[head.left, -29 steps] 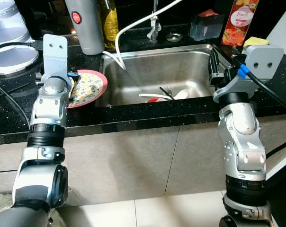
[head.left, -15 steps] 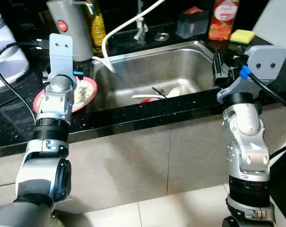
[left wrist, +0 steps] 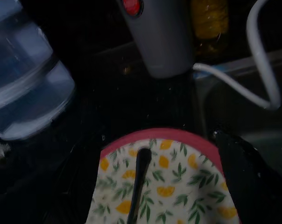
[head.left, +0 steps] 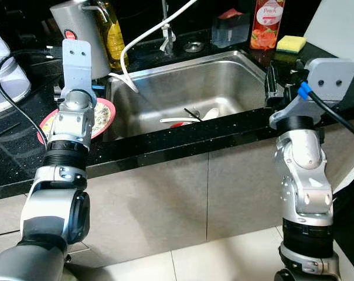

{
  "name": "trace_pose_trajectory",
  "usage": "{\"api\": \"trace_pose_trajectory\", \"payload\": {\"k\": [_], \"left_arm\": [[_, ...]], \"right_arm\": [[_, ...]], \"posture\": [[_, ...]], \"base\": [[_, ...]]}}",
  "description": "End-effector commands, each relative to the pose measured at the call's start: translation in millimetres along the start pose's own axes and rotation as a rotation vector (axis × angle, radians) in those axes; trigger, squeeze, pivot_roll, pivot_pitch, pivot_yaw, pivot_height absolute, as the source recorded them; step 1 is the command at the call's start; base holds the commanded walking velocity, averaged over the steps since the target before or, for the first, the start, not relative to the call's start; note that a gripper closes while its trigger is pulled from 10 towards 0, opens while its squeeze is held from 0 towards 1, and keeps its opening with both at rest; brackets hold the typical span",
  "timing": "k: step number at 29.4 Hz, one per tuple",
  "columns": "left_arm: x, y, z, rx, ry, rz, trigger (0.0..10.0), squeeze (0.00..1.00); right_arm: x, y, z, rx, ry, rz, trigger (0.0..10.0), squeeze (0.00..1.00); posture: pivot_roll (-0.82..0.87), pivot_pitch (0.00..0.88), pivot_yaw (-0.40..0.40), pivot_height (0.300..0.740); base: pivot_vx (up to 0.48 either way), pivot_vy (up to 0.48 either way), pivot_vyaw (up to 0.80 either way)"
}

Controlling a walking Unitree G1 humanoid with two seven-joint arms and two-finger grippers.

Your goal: Kitchen organization

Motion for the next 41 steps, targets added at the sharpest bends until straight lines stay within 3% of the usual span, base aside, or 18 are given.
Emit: {"api": "trace_pose_trajectory", "payload": {"k": [1, 3, 9, 10, 13, 14, 16, 19, 25, 37, 39, 41], "left_arm": [[2.6, -22, -5.9, -0.039, 0.007, -0.099, 10.0, 0.0], [2.8, -28, -5.8, -0.068, 0.001, -0.133, 10.0, 0.0], [1.2, -40, 4.9, -0.023, -0.054, -0.181, 10.0, 0.0], [0.3, -45, 8.3, -0.046, -0.063, -0.204, 10.0, 0.13], [0.6, -53, 8.4, -0.108, -0.067, -0.246, 10.0, 0.1], [2.4, -57, 2.7, -0.132, -0.059, -0.265, 10.0, 0.0], [2.4, -57, 2.7, -0.132, -0.059, -0.265, 10.0, 0.0], [9.1, -62, -23.8, -0.187, -0.035, -0.299, 10.0, 0.0], [12.4, -62, -39.8, -0.27, -0.043, -0.314, 10.0, 0.0], [12.5, -75, -37.9, -0.234, -0.131, -0.347, 10.0, 0.0], [11.2, -80, -35.9, -0.247, -0.166, -0.358, 9.1, 0.0], [10.6, -83, -34.7, -0.245, -0.179, -0.363, 9.1, 0.0]], "right_arm": [[-1.9, 3, -1.8, 0.003, 0.007, 0.018, 10.0, 0.0], [-2.0, 3, -1.0, 0.001, 0.005, 0.017, 10.0, 0.0], [-3.7, 2, -1.0, -0.001, 0.003, 0.008, 10.0, 0.0], [-3.9, 1, -2.0, 0.0, 0.005, 0.005, 10.0, 0.0], [-4.2, 0, -4.2, 0.003, 0.009, -0.002, 10.0, 0.0], [-4.4, -1, -4.3, 0.005, 0.008, -0.005, 10.0, 0.0], [-4.4, -1, -4.3, 0.005, 0.008, -0.005, 10.0, 0.0], [-6.6, -1, -2.3, 0.007, -0.003, -0.007, 10.0, 0.0], [-12.1, -4, 2.9, 0.002, -0.024, -0.021, 10.0, 0.0], [-19.9, -8, 2.0, 0.007, -0.032, -0.054, 10.0, 0.0], [-23.1, -9, 2.6, 0.007, -0.039, -0.061, 10.0, 0.0], [-24.6, -9, 3.0, 0.007, -0.042, -0.064, 10.0, 0.0]], "posture": [[-0.11, 0.0, 0.162, 0.74], [-0.11, 0.0, 0.16, 0.74], [-0.1, 0.0, 0.152, 0.74], [-0.1, 0.0, 0.151, 0.74], [-0.09, 0.0, 0.147, 0.74], [-0.08, 0.0, 0.15, 0.74], [-0.08, 0.0, 0.15, 0.74], [-0.08, 0.0, 0.159, 0.74], [-0.07, 0.025, 0.158, 0.74], [-0.04, 0.105, 0.178, 0.74], [-0.05, 0.121, 0.186, 0.74], [-0.05, 0.121, 0.186, 0.74]], "base": [[0.0, 0.0, 0.0], [0.0, 0.0, 0.0], [0.0, 0.0, 0.0], [0.0, 0.0, 0.0], [0.0, 0.0, 0.0], [0.0, 0.0, 0.0], [0.0, 0.0, 0.0], [0.0, 0.0, 0.0], [0.0, 0.0, 0.0], [0.0, 0.0, 0.0], [0.0, 0.0, 0.0], [0.0, 0.0, 0.0]]}}
Point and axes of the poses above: a point about 5 cm out from each wrist's last joint towards the gripper, its own x axis pointing out of the wrist towards the gripper, its own y axis along the axis of the wrist's last joint, z = x × y, the point moved 5 cm from there along x, pointing out of the wrist towards the gripper, and after that the axes turned 12 degrees about x, right-handed, at the moved point
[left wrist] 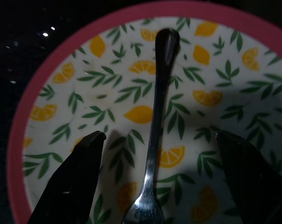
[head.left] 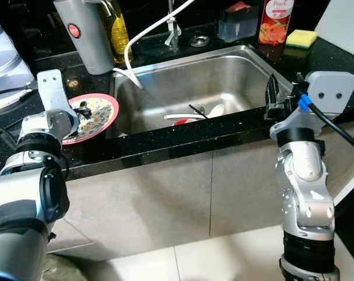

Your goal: Kitchen organization

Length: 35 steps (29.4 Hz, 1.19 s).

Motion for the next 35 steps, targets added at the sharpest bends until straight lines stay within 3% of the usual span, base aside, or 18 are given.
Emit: {"api": "trace_pose_trajectory", "payload": {"k": [1, 2, 3, 4, 5, 6, 7, 8, 18, 21, 27, 28, 29, 30, 32, 33, 35], "left_arm": [[-1.9, -1, -16.9, 0.007, 0.029, -0.008, 9.1, 0.0], [-1.2, -5, -17.3, 0.014, 0.026, -0.018, 7.8, 0.0], [-0.6, -9, -18.0, 0.014, 0.025, -0.028, 7.1, 0.0], [-0.6, -9, -18.0, 0.014, 0.025, -0.028, 7.1, 0.0], [-0.3, -12, -18.6, 0.012, 0.024, -0.034, 4.8, 0.0], [0.1, -14, -18.6, 0.003, 0.021, -0.039, 1.1, 0.0], [0.1, -14, -18.6, 0.003, 0.021, -0.039, 1.1, 0.0], [0.4, -15, -17.9, -0.004, 0.016, -0.04, 0.0, 0.0], [3.1, -19, -2.9, -0.036, -0.045, -0.035, 0.0, 0.0], [3.0, -10, -5.9, 0.002, -0.004, 0.008, 0.0, 0.0], [0.9, 8, -6.4, -0.017, 0.01, 0.084, 0.0, 0.0], [-16.8, 75, -4.1, 0.027, 0.027, 0.349, 10.0, 0.0], [-16.8, 75, -4.1, 0.027, 0.027, 0.349, 10.0, 0.0], [-26.4, 100, 8.2, 0.032, -0.029, 0.444, 10.0, 0.0], [-26.4, 100, 8.2, 0.032, -0.029, 0.444, 10.0, 0.0], [-34.5, 117, 25.5, 0.034, -0.114, 0.508, 10.0, 0.0], [-48.6, 131, 77.0, 0.027, -0.349, 0.576, 10.0, 0.0]], "right_arm": [[-2.8, -1, -3.5, 0.007, 0.003, -0.011, 10.0, 0.0], [-4.9, -1, -2.5, 0.006, -0.001, -0.015, 10.0, 0.0], [-7.6, -2, -0.9, 0.003, -0.007, -0.021, 10.0, 0.0], [-7.6, -2, -0.9, 0.003, -0.007, -0.021, 10.0, 0.0], [-9.6, -2, 0.3, 0.001, -0.012, -0.026, 10.0, 0.0], [-11.5, -3, 1.3, -0.002, -0.016, -0.031, 10.0, 0.0], [-11.5, -3, 1.3, -0.002, -0.016, -0.031, 10.0, 0.0], [-12.5, -3, 1.7, -0.003, -0.017, -0.034, 10.0, 0.0], [-10.8, 1, 0.8, -0.011, -0.011, -0.027, 10.0, 0.0], [-8.5, 5, 1.9, -0.018, -0.011, -0.018, 10.0, 0.0], [-7.6, 5, 3.0, -0.021, -0.011, -0.016, 10.0, 0.0], [-5.6, 7, 4.4, -0.026, -0.011, -0.013, 10.0, 0.0], [-5.6, 7, 4.4, -0.026, -0.011, -0.013, 10.0, 0.0], [-4.5, 8, 4.7, -0.028, -0.009, -0.01, 10.0, 0.0], [-4.5, 8, 4.7, -0.028, -0.009, -0.01, 10.0, 0.0], [-3.8, 8, 4.5, -0.029, -0.007, -0.007, 10.0, 0.0], [-1.9, 10, 4.6, -0.03, -0.003, -0.003, 10.0, 0.0]], "posture": [[-0.05, 0.121, 0.186, 0.74], [-0.05, 0.134, 0.191, 0.74], [-0.05, 0.142, 0.193, 0.74], [-0.05, 0.142, 0.193, 0.74], [-0.05, 0.144, 0.194, 0.74], [-0.06, 0.149, 0.195, 0.74], [-0.06, 0.149, 0.195, 0.74], [-0.06, 0.146, 0.195, 0.74], [-0.09, 0.117, 0.193, 0.74], [-0.1, 0.101, 0.192, 0.74], [-0.1, 0.092, 0.189, 0.74], [-0.11, 0.084, 0.182, 0.74], [-0.11, 0.084, 0.182, 0.74], [-0.11, 0.078, 0.179, 0.74], [-0.11, 0.078, 0.179, 0.74], [-0.12, 0.076, 0.177, 0.74], [-0.12, 0.068, 0.161, 0.74]], "base": [[0.0, 0.0, 0.0], [0.0, 0.0, 0.0], [0.0, 0.0, 0.0], [0.0, 0.0, 0.0], [0.0, 0.0, 0.0], [0.0, 0.0, 0.0], [0.0, 0.0, 0.0], [0.0, 0.0, 0.0], [0.0, 0.0, 0.0], [0.0, 0.0, 0.0], [0.0, 0.0, 0.0], [0.0, 0.0, 0.0], [0.0, 0.0, 0.0], [0.0, 0.0, 0.0], [0.0, 0.0, 0.0], [0.0, 0.0, 0.0], [0.0, 0.0, 0.0]]}}
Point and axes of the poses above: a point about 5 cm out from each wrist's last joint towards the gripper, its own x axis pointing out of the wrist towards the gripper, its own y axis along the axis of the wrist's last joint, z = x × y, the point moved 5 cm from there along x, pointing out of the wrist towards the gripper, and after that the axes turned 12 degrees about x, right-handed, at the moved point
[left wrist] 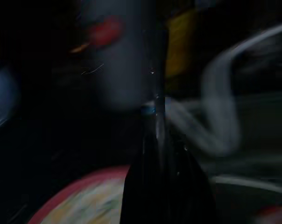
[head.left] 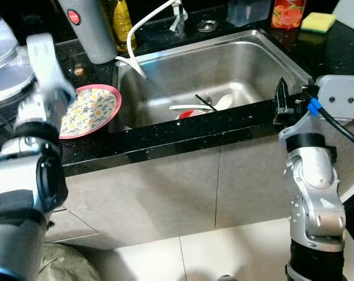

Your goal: Kitchen organization

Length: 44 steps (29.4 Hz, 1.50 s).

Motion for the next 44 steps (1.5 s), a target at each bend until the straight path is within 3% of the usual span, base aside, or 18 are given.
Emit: {"api": "trace_pose_trajectory", "payload": {"k": [1, 2, 3, 5, 6, 8, 11, 14, 15, 18, 19, 24, 28, 32, 33, 37, 41, 44], "left_arm": [[2.6, -3, 49.2, -0.082, -0.208, 0.005, 10.0, 0.0], [3.0, -7, 69.1, -0.089, -0.268, -0.012, 10.0, 0.0], [3.0, -7, 69.1, -0.089, -0.268, -0.012, 10.0, 0.0], [3.1, -21, 93.4, -0.032, -0.312, -0.048, 10.0, 0.0], [2.6, -38, 108.2, 0.079, -0.325, -0.102, 10.0, 0.0], [1.1, -50, 123.8, 0.147, -0.35, -0.115, 10.0, 0.0], [-0.2, -60, 136.7, 0.168, -0.36, -0.124, 10.0, 0.0], [-1.4, -65, 149.1, 0.1, -0.362, -0.127, 10.0, 0.02], [-1.4, -64, 149.5, 0.086, -0.356, -0.12, 10.0, 1.0], [3.1, -13, 129.8, 0.141, -0.225, 0.148, 10.0, 1.0], [1.2, 9, 122.4, 0.169, -0.168, 0.258, 10.0, 0.0], [-14.0, 58, 115.6, 0.231, -0.114, 0.509, 10.0, 0.0], [-25.6, 69, 122.8, 0.274, -0.149, 0.576, 10.0, 0.0], [-30.6, 62, 126.8, 0.279, -0.174, 0.571, 10.0, 0.0], [-39.0, 18, 129.3, 0.224, -0.206, 0.413, 10.0, 0.0], [-61.4, -24, 122.8, 0.184, -0.144, 0.31, 10.0, 0.0], [-67.4, -15, 115.5, 0.157, -0.119, 0.342, 10.0, 0.0], [-70.9, 10, 92.1, 0.189, -0.074, 0.418, 10.0, 0.0]], "right_arm": [[1.9, -1, -5.3, 0.009, 0.022, -0.007, 10.0, 0.0], [2.6, 0, -6.3, 0.01, 0.027, -0.006, 10.0, 0.0], [2.6, 0, -6.3, 0.01, 0.027, -0.006, 10.0, 0.0], [2.9, 0, -7.5, 0.011, 0.033, -0.004, 10.0, 0.0], [2.8, 0, -8.2, 0.014, 0.034, -0.004, 10.0, 0.0], [2.6, 0, -9.3, 0.018, 0.035, -0.004, 10.0, 0.0], [2.7, -1, -11.7, 0.024, 0.038, -0.005, 10.0, 0.0], [2.3, -1, -16.5, 0.035, 0.046, -0.004, 10.0, 0.0], [1.7, -1, -17.5, 0.037, 0.048, -0.003, 10.0, 0.0], [-1.2, 0, -15.0, 0.035, 0.038, -0.004, 10.0, 0.0], [-1.4, 1, -14.8, 0.035, 0.038, -0.003, 10.0, 0.0], [-3.5, 2, -19.1, 0.041, 0.047, -0.004, 10.0, 0.0], [-4.7, 2, -20.8, 0.046, 0.052, -0.005, 10.0, 0.0], [-5.1, 2, -21.9, 0.048, 0.058, -0.007, 10.0, 0.0], [-5.2, 0, -27.3, 0.052, 0.085, -0.013, 10.0, 0.0], [-3.6, -4, -31.0, 0.057, 0.113, -0.027, 10.0, 0.0], [0.7, -8, -28.7, 0.068, 0.116, -0.043, 10.0, 0.0], [10.5, -11, -31.0, 0.082, 0.135, -0.049, 10.0, 0.0]], "posture": [[-0.12, 0.069, 0.159, 0.74], [-0.12, 0.069, 0.158, 0.74], [-0.12, 0.069, 0.158, 0.74], [-0.12, 0.067, 0.157, 0.74], [-0.12, 0.062, 0.153, 0.74], [-0.11, 0.062, 0.154, 0.74], [-0.12, 0.07, 0.16, 0.74], [-0.13, 0.078, 0.168, 0.74], [-0.13, 0.079, 0.168, 0.74], [-0.15, 0.08, 0.167, 0.74], [-0.15, 0.08, 0.166, 0.74], [-0.15, 0.087, 0.17, 0.74], [-0.14, 0.085, 0.162, 0.74], [-0.14, 0.084, 0.16, 0.74], [-0.14, 0.068, 0.143, 0.74], [-0.12, 0.051, 0.113, 0.74], [-0.09, 0.043, 0.087, 0.74], [-0.04, 0.04, 0.045, 0.74]], "base": [[0.0, 0.0, 0.0], [0.0, 0.0, 0.0], [0.0, 0.0, 0.0], [0.0, 0.0, 0.0], [0.0, 0.0, 0.0], [0.0, 0.0, 0.0], [0.0, 0.0, 0.0], [0.0, 0.0, 0.0], [0.0, 0.0, 0.0], [0.0, 0.0, 0.0], [0.0, 0.0, 0.0], [0.0, 0.0, 0.0], [0.0, 0.0, 0.0], [0.0, 0.0, 0.0], [0.0, 0.0, 0.0], [0.0, 0.0, 0.0], [0.0, 0.0, 0.0], [0.0, 0.0, 0.0]]}}
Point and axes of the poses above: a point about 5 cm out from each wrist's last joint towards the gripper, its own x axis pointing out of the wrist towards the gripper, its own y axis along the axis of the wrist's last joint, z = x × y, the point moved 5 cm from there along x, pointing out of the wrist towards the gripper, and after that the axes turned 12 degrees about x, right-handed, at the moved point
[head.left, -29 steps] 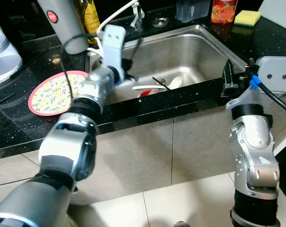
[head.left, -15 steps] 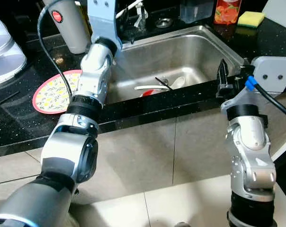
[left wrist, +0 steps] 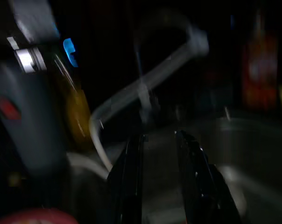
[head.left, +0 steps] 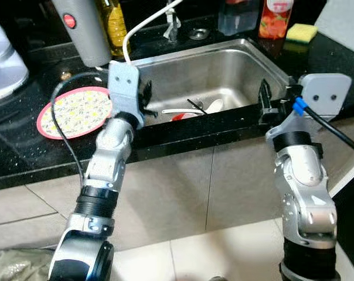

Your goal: Kitchen organization

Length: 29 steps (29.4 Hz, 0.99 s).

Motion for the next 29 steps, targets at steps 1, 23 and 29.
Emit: {"api": "trace_pose_trajectory", "payload": {"k": [1, 23, 29], "left_arm": [[-1.7, 5, -20.7, 0.025, 0.043, 0.016, 10.0, 0.0], [-40.1, -17, -36.2, 0.081, 0.122, -0.186, 10.0, 0.0], [-28.8, -3, -32.8, 0.087, 0.111, -0.132, 10.0, 0.0]], "right_arm": [[2.4, -1, -3.6, 0.022, 0.025, 0.003, 10.0, 0.0], [11.6, -25, -18.3, 0.097, 0.079, -0.04, 10.0, 0.0], [11.8, -22, -4.3, 0.102, 0.032, -0.033, 10.0, 0.0]], "posture": [[-0.04, 0.041, 0.041, 0.74], [0.05, 0.006, 0.007, 0.74], [0.04, 0.007, 0.012, 0.74]], "base": [[0.0, 0.0, 0.0], [0.0, 0.0, 0.0], [0.0, 0.0, 0.0]]}}
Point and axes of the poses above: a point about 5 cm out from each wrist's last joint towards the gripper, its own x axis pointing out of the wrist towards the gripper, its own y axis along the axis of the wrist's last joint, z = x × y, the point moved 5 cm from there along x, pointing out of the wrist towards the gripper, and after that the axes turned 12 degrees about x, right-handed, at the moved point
